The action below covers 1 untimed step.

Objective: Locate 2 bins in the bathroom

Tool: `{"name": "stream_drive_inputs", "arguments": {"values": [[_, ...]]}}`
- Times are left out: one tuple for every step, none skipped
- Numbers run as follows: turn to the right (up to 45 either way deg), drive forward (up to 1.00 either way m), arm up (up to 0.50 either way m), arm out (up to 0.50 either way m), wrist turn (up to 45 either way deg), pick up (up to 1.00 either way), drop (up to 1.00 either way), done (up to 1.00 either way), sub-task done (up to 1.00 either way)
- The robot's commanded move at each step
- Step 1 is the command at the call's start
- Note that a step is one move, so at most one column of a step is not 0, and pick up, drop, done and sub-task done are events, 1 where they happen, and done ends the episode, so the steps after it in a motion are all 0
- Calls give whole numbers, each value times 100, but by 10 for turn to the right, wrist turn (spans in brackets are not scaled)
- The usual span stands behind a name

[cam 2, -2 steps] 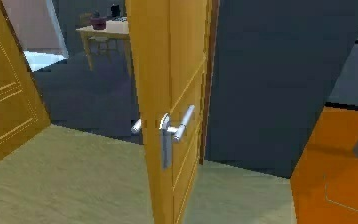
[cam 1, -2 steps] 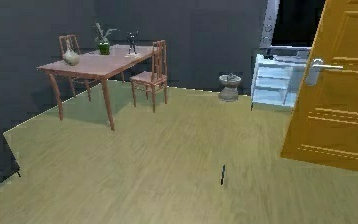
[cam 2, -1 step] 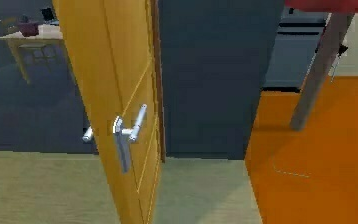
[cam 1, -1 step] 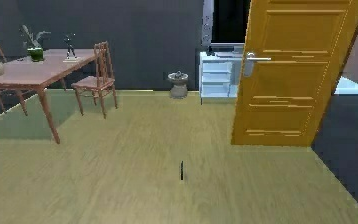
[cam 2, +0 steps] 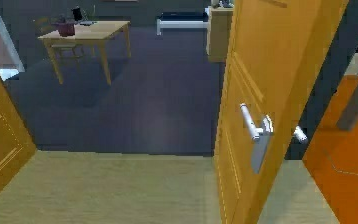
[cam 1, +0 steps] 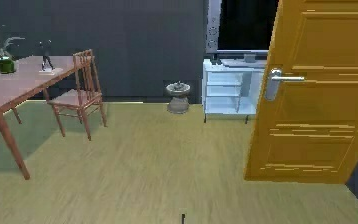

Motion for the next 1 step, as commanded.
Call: {"name": "stream_drive_inputs", "arguments": {"values": [[450,0,0,0,0,0,0,0,0]]}}
